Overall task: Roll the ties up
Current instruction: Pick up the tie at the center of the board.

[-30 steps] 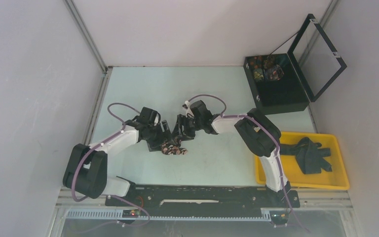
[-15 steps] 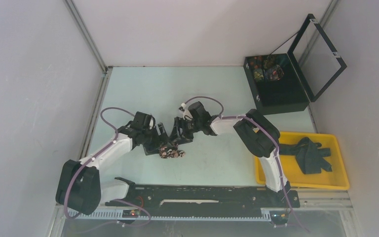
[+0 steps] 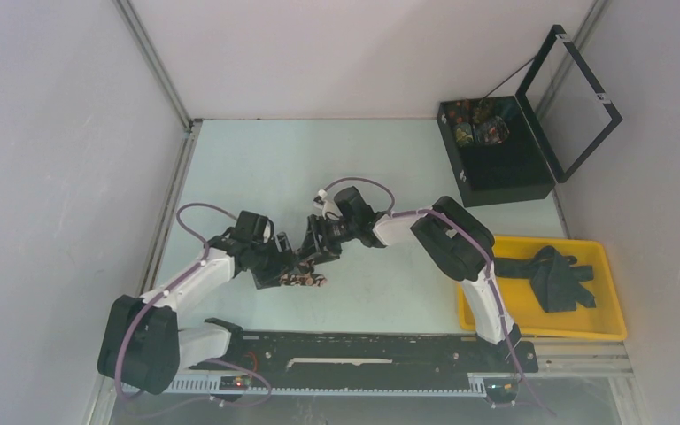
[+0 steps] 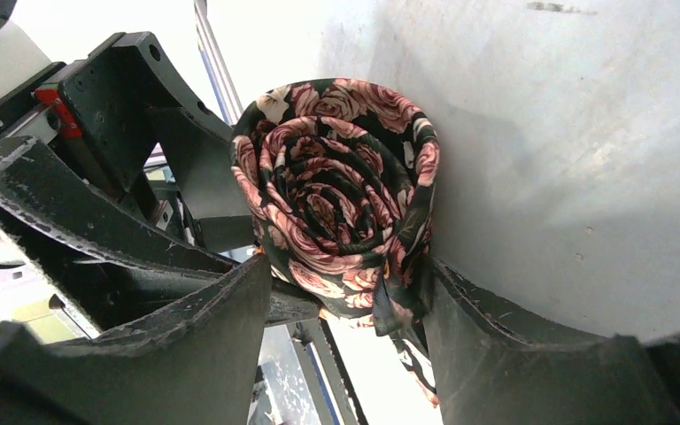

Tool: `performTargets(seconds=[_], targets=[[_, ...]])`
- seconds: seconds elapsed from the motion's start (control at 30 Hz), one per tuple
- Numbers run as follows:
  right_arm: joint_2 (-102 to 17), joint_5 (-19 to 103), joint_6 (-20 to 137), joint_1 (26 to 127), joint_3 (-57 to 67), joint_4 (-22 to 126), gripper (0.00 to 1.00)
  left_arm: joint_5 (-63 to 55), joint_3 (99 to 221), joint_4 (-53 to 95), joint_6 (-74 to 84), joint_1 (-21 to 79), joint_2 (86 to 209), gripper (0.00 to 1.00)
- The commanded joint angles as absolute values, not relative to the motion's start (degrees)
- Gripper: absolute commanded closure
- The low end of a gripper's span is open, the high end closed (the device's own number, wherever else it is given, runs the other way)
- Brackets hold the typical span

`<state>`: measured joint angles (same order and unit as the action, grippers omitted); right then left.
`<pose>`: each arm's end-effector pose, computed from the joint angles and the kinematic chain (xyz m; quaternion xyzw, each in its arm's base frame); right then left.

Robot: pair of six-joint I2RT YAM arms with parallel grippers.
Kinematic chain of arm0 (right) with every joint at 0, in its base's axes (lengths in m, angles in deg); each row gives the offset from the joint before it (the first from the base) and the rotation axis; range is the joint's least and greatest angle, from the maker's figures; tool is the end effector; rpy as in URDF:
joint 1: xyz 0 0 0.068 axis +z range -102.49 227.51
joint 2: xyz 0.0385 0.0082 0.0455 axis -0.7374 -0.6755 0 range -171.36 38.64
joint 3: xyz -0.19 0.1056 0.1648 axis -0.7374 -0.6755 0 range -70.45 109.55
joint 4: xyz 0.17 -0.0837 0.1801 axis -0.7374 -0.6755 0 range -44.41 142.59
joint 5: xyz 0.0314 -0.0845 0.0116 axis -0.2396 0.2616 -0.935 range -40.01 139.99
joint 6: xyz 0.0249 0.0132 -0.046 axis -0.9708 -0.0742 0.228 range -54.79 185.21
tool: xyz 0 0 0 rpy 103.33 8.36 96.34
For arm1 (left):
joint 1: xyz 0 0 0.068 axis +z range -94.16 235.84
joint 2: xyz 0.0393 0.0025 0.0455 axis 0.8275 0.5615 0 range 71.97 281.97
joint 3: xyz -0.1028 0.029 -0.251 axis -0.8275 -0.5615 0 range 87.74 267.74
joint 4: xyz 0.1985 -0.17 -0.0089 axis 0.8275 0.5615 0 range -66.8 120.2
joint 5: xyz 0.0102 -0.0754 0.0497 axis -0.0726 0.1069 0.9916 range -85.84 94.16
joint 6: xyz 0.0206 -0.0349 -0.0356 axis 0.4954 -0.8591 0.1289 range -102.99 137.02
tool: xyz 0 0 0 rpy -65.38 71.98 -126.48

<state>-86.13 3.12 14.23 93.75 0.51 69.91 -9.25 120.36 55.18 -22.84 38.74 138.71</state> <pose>0.2873 0.3377 0.1096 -0.1450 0.8260 0.5447 0.0067 0.1851 -0.0655 0.1689 -0.1680 0.9573 -0.1984 0.1263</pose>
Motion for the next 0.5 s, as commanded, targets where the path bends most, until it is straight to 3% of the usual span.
performTargets(seconds=[0.0,0.47], targets=[[-86.07,-4.13,15.24,95.95,0.38,73.49,0.35,-5.66,119.78,49.2,-22.97,40.47,137.19,0.28],[-88.54,-1.49,10.29,98.88,0.31,79.14,0.39,-10.3,116.73,41.76,-30.18,42.41,135.42,0.29]])
